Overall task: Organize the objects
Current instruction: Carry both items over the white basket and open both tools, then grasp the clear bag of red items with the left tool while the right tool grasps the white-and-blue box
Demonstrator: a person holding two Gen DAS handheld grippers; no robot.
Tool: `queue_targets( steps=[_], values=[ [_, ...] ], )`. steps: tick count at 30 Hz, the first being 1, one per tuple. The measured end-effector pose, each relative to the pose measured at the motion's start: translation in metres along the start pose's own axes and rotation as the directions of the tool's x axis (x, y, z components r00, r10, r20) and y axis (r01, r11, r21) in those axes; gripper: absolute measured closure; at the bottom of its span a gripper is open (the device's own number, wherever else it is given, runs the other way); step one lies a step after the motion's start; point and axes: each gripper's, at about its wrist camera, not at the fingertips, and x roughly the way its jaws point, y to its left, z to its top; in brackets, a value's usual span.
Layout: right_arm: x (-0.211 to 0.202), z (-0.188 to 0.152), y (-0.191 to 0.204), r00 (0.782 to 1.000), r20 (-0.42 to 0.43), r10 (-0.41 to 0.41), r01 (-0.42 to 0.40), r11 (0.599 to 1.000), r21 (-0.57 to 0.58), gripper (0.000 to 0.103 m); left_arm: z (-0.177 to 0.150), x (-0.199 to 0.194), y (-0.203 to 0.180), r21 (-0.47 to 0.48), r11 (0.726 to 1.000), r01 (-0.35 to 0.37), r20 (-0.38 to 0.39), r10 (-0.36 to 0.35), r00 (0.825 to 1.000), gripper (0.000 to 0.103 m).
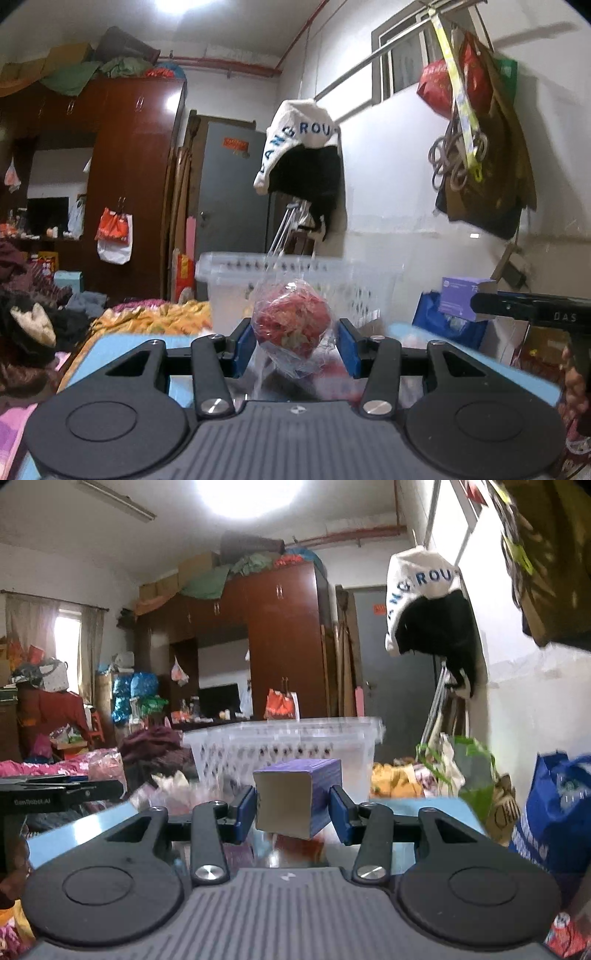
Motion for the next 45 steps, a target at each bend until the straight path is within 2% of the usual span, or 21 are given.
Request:
queue_targets(
  steps=[4, 9, 14, 18, 19, 20, 21, 22, 23, 24, 29, 31, 33, 35, 38, 41, 43, 45],
  values=[
    [0.019, 0.03, 0.0, 0.999, 0.015, 0.048, -0.047, 0.999, -0.011, 0.056, 0.036, 0.024, 0.004, 0.004, 1.0, 0.003, 0.003, -0.003, 1.0, 0.051],
    [0.068, 0.067, -0.004, 0.999, 0.0, 0.043, -0.043, 0.999, -0.03, 0.056, 0.084, 0.076, 0.018, -0.038, 0.999, -0.006, -0.02, 0.005, 1.0, 0.051],
    [0.137, 0.082, -0.016, 0.997, -0.082, 0.006, -0.008, 1.0, -0.029, 0.056, 0.109, 0.148, 0.028, -0.054, 0.998, -0.029, -0.128, 0.022, 0.991, 0.051],
    [0.174, 0.072, -0.027, 0.988, -0.15, -0.027, 0.023, 0.999, -0.03, 0.056, 0.105, 0.186, 0.034, -0.054, 0.996, -0.064, -0.208, 0.051, 0.977, 0.05],
    [0.178, 0.07, -0.027, 0.987, -0.155, -0.031, 0.026, 0.999, -0.035, 0.056, 0.103, 0.192, 0.034, -0.048, 0.997, -0.062, -0.225, 0.05, 0.973, 0.047],
    [0.181, 0.067, -0.027, 0.988, -0.155, -0.015, 0.009, 0.999, -0.038, 0.054, 0.1, 0.196, 0.035, -0.04, 0.998, -0.051, -0.247, 0.039, 0.968, 0.031],
    [0.181, 0.065, -0.027, 0.987, -0.162, -0.001, -0.005, 0.999, -0.036, 0.046, 0.099, 0.199, 0.034, -0.036, 0.998, -0.053, -0.257, 0.041, 0.966, 0.013],
    [0.179, 0.064, -0.026, 0.986, -0.169, -0.007, 0.001, 0.999, -0.034, 0.037, 0.096, 0.195, 0.033, -0.036, 0.997, -0.066, -0.242, 0.055, 0.969, 0.008],
    [0.173, 0.063, -0.024, 0.987, -0.162, -0.019, 0.014, 0.999, -0.032, 0.015, 0.096, 0.187, 0.035, -0.037, 0.997, -0.068, -0.223, 0.058, 0.973, 0.006],
    [0.163, 0.062, -0.022, 0.99, -0.137, -0.021, 0.017, 0.999, -0.031, 0.0, 0.094, 0.178, 0.035, -0.037, 0.998, -0.051, -0.209, 0.043, 0.977, 0.006],
    [0.078, 0.035, -0.013, 0.999, -0.031, 0.018, -0.019, 0.999, -0.034, 0.0, 0.076, 0.093, 0.029, -0.003, 0.999, -0.041, -0.116, 0.04, 0.992, 0.006],
    [0.047, 0.014, -0.013, 0.999, -0.027, 0.026, -0.026, 1.0, 0.002, 0.0, 0.061, 0.059, 0.024, 0.026, 0.998, -0.051, -0.089, 0.053, 0.995, 0.006],
    [0.019, -0.014, -0.012, 0.997, -0.06, 0.052, -0.05, 0.998, 0.039, 0.0, 0.044, 0.032, 0.024, 0.041, 0.995, -0.087, -0.079, 0.09, 0.993, 0.006],
    [0.006, -0.029, -0.011, 0.995, -0.073, 0.067, -0.062, 0.996, 0.067, 0.0, 0.025, 0.019, 0.03, 0.026, 0.995, -0.097, -0.128, 0.099, 0.987, 0.006],
    [0.007, -0.04, -0.006, 0.992, -0.123, 0.022, -0.01, 0.995, 0.095, 0.0, -0.001, 0.016, 0.046, -0.027, 0.996, -0.088, -0.219, 0.08, 0.972, 0.006],
    [0.021, -0.048, 0.008, 0.977, -0.212, -0.011, 0.017, 1.0, 0.024, 0.0, -0.012, 0.023, 0.057, -0.015, 0.995, -0.103, -0.281, 0.095, 0.955, 0.008],
    [0.025, -0.057, 0.015, 0.966, -0.259, -0.011, 0.011, 1.0, -0.002, 0.0, -0.015, 0.027, 0.063, -0.027, 0.994, -0.106, -0.299, 0.093, 0.95, 0.008],
    [0.024, -0.063, 0.02, 0.963, -0.27, -0.021, 0.015, 1.0, -0.022, 0.004, -0.017, 0.032, 0.064, -0.018, 0.996, -0.09, -0.318, 0.08, 0.945, 0.008]
  ],
)
